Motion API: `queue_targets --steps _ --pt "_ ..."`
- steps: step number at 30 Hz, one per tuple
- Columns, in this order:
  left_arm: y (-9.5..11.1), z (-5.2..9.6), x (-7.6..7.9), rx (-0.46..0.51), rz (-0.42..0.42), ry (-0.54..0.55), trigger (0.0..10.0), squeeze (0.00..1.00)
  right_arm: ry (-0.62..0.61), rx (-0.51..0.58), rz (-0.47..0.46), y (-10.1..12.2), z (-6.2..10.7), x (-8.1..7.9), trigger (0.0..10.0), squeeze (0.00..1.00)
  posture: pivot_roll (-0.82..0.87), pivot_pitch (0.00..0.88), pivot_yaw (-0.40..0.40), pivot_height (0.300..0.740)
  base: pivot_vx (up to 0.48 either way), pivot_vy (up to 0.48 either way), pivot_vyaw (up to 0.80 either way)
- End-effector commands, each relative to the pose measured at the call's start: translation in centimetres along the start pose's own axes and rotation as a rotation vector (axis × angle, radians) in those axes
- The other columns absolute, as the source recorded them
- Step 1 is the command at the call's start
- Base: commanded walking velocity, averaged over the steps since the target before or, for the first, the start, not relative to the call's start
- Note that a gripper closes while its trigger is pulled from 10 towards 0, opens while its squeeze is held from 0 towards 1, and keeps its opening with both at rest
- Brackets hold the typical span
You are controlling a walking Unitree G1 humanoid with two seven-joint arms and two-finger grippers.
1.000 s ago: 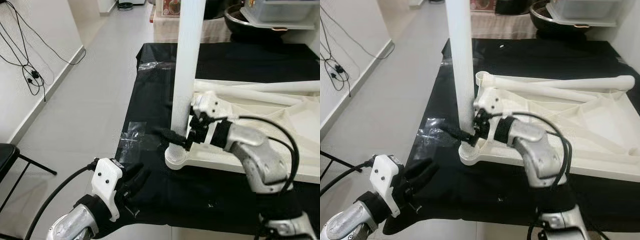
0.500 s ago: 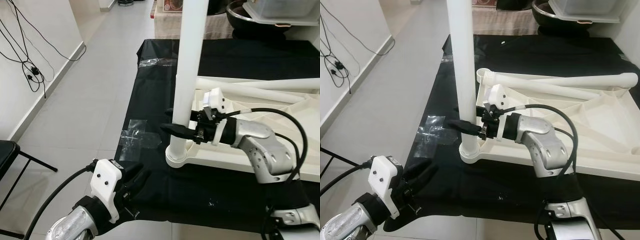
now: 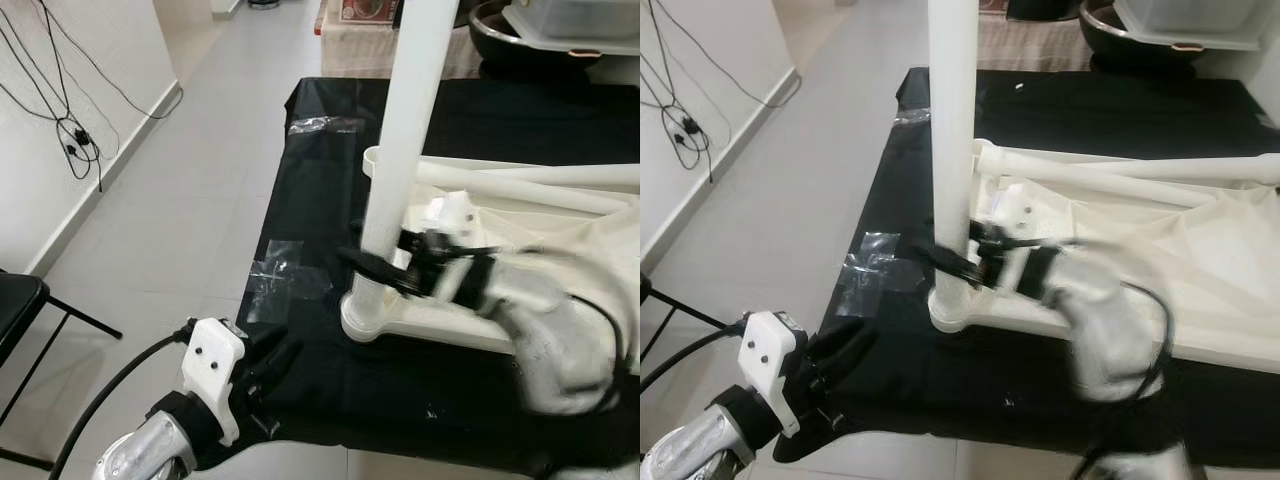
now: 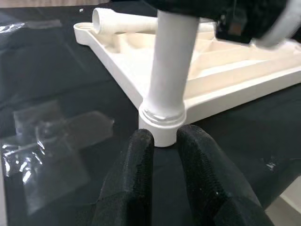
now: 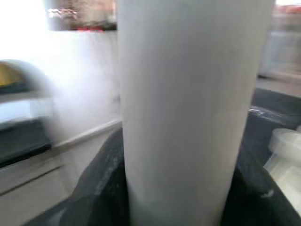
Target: Building children table
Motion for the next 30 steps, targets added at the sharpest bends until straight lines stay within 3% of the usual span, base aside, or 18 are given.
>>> queue_targets --steps 1,8,9,10,14,15,23,25,27,28,30 --pt "-0.6 0.0 0.1 -0.017 0.017 -0.006 10.0 0.0 -0.118 -0.243 0.033 -4.6 0.9 0.2 0.0 0.0 0.02 0.166 0.004 0.74 0.0 0.0 0.0" --pt "-0.6 -0.5 -0.1 -0.006 0.013 -0.007 10.0 0.0 -0.066 -0.192 0.015 -3.5 -0.3 -0.3 0.0 0.0 0.02 0.149 -0.009 0.74 0.0 0.0 0.0" --pt "-0.6 -0.5 -0.1 -0.005 0.012 -0.004 10.0 0.0 -0.018 -0.169 0.001 -3.1 -0.6 -0.9 7.7 0.0 0.02 0.147 -0.009 0.74 0.0 0.0 0.0" --pt "-0.7 -0.5 -0.1 -0.004 0.012 -0.004 10.0 0.0 0.016 -0.153 -0.009 -2.8 -0.8 -1.3 10.0 0.0 0.02 0.147 -0.009 0.74 0.0 0.0 0.0" --pt "-0.7 -0.6 0.0 -0.004 0.015 -0.005 10.0 0.0 0.063 -0.109 -0.017 -2.1 -1.0 -2.1 10.0 0.0 0.01 0.143 -0.004 0.74 0.0 0.0 0.0" --pt "-0.8 -0.6 0.1 -0.004 0.018 -0.011 10.0 0.0 0.068 -0.095 -0.013 -1.7 -1.0 -2.2 10.0 1.0 0.01 0.139 -0.003 0.74 0.0 0.0 0.0" --pt "-0.7 -0.8 0.1 0.002 0.018 -0.013 10.0 0.0 0.284 -0.052 -0.042 0.0 -1.1 -0.7 10.0 1.0 0.01 0.145 -0.007 0.74 0.0 0.0 0.0" --pt "-0.7 -0.7 0.1 0.001 0.017 -0.013 10.0 0.0 0.34 -0.059 -0.015 0.0 -1.0 -0.5 10.0 1.0 0.02 0.145 -0.005 0.74 0.0 0.0 0.0" --pt "-0.7 -0.7 0.1 0.001 0.018 -0.009 10.0 0.0 0.488 -0.076 0.037 0.0 -0.5 -0.6 10.0 1.0 0.02 0.149 -0.005 0.74 0.0 0.0 0.0" --pt "-0.7 -0.6 0.1 0.001 0.017 -0.007 10.0 0.0 0.554 -0.087 0.055 0.2 -0.3 -0.5 10.0 0.0 0.03 0.156 -0.004 0.74 0.0 0.0 0.0" --pt "-0.6 -0.6 0.1 0.001 0.018 -0.005 10.0 0.0 0.597 -0.092 0.063 0.3 -0.3 -0.3 10.0 0.0 0.04 0.158 -0.001 0.74 0.0 0.0 0.0"
Point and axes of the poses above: a point about 5 cm out from each wrist's last joint towards the gripper, its own z axis pointing back from the gripper into the wrist, its own y axis along the axis of the wrist's last joint, x = y × z, the point moved 3 cm from there along -z, pointing out of the wrist towards the gripper, and after that the axes turned 6 degrees about -z, right-handed, at the moved point
